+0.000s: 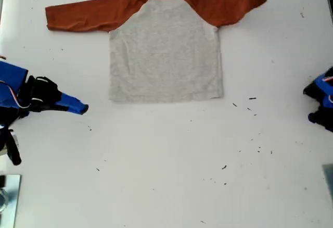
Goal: Fold t shirt
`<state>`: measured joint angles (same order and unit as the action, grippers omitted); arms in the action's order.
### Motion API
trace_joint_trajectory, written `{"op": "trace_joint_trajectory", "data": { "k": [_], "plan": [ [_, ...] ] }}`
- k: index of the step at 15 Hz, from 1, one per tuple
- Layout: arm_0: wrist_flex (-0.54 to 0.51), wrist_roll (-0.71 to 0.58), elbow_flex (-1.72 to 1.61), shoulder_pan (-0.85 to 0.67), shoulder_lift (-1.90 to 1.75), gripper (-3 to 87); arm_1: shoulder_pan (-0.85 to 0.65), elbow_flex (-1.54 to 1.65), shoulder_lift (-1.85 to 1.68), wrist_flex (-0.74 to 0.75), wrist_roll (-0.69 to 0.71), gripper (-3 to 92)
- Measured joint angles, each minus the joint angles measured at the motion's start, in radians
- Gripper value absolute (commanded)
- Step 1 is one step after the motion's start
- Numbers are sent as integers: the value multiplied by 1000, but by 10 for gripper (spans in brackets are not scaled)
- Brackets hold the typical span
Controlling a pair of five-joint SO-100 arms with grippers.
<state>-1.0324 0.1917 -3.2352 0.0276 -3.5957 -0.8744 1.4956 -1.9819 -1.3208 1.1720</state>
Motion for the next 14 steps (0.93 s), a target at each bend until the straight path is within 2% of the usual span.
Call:
{"op": "trace_joint_trajectory", "data": {
  "k": [1,2,4,5,8,9,11,14],
  "plan": [
    [0,6,0,2,0,-1,147,-77,15,8,-77,193],
    [0,8,0,2,0,-1,298,-137,61,55,-156,255],
    [0,14,0,2,0,-1,538,-212,187,160,-256,228],
    [0,14,0,2,0,-1,584,-230,195,164,-268,218],
    [0,20,0,2,0,-1,499,-127,86,66,-334,202],
    [0,18,0,6,0,-2,449,-17,-18,60,-333,130],
    [0,-8,0,35,0,6,339,278,-247,67,-316,37],
    [35,2,0,51,0,-4,302,776,-538,87,-345,34]
  ]
}}
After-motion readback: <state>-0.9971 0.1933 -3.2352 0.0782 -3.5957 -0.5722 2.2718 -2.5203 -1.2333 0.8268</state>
